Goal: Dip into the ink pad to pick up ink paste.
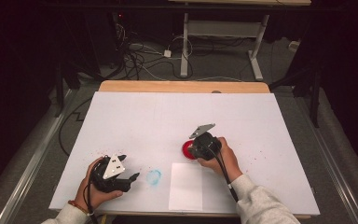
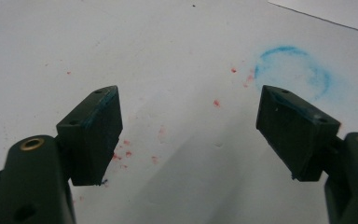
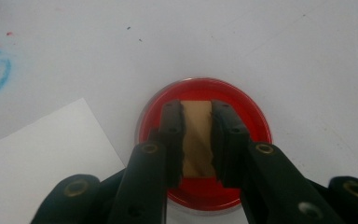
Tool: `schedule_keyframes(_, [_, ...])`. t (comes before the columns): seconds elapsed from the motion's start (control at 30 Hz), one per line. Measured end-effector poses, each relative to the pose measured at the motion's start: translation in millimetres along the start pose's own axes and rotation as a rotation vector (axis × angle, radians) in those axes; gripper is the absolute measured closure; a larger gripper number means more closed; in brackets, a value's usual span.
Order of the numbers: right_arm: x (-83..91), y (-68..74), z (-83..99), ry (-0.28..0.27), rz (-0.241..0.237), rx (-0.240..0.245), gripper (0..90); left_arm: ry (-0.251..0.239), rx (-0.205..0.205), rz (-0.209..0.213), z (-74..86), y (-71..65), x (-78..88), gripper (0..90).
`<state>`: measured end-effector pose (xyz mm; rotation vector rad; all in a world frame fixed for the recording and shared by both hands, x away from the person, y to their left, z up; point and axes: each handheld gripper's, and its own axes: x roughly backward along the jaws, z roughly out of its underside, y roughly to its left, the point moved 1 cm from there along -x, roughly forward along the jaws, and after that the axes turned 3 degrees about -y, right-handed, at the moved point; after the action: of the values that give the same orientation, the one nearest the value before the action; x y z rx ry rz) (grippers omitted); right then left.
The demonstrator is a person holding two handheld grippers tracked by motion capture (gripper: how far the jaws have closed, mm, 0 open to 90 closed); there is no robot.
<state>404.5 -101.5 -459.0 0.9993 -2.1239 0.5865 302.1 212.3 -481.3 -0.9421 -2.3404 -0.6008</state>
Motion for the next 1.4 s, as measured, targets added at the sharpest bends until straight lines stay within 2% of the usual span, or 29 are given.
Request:
schedule_keyframes(0.2, [-0.1,-1.2,0.5,-0.004,-0.01,-0.018,76.2,0.001,0.0,0.001,0.0,-0.3,0.0,22.2])
schedule_keyframes(0.4, [2.3,-1.3,-0.7,-0.004,-0.005,-0.008,76.1,0.004,0.003,-0.002,0.7,1.0,0.0,22.3])
schedule_keyframes(0.43, [4.2,-2.1,-1.5,-0.01,0.003,-0.002,76.1,0.006,0.004,-0.003,0.9,1.3,-0.2,22.3])
schedule_keyframes(0.47, [10.4,-3.3,-4.5,-0.041,-0.008,-0.004,76.1,0.006,0.004,-0.003,1.1,1.6,-0.1,22.2])
schedule_keyframes(0.5, [10.4,-3.3,-4.5,-0.041,-0.008,-0.004,76.1,0.005,0.005,-0.003,1.1,1.7,0.1,22.2])
schedule_keyframes(0.53, [19.0,-3.2,-8.4,-0.071,-0.01,-0.007,76.1,0.005,0.005,-0.002,1.0,1.8,0.3,22.3])
schedule_keyframes(0.6, [23.1,-2.9,-10.2,-0.08,-0.011,-0.006,76.1,-0.001,-0.007,-0.008,0.6,2.3,0.5,22.2])
schedule_keyframes(0.7, [31.8,-1.9,-13.5,-0.104,-0.015,-0.005,76.1,0.004,0.003,-0.001,0.9,1.2,0.6,22.2])
schedule_keyframes(1.07, [54.5,-4.5,-20.8,-0.173,0.003,0.0,76.0,0.004,0.0,0.002,0.8,0.9,0.4,22.2])
schedule_keyframes(1.2, [52.4,-3.8,-20.4,-0.167,0.004,0.005,76.0,0.0,-0.011,-0.002,0.4,1.2,0.2,22.2])
schedule_keyframes(1.4, [37.6,-2.8,-16.1,-0.121,-0.004,0.007,76.0,0.006,-0.002,0.006,0.9,0.4,0.1,22.2])
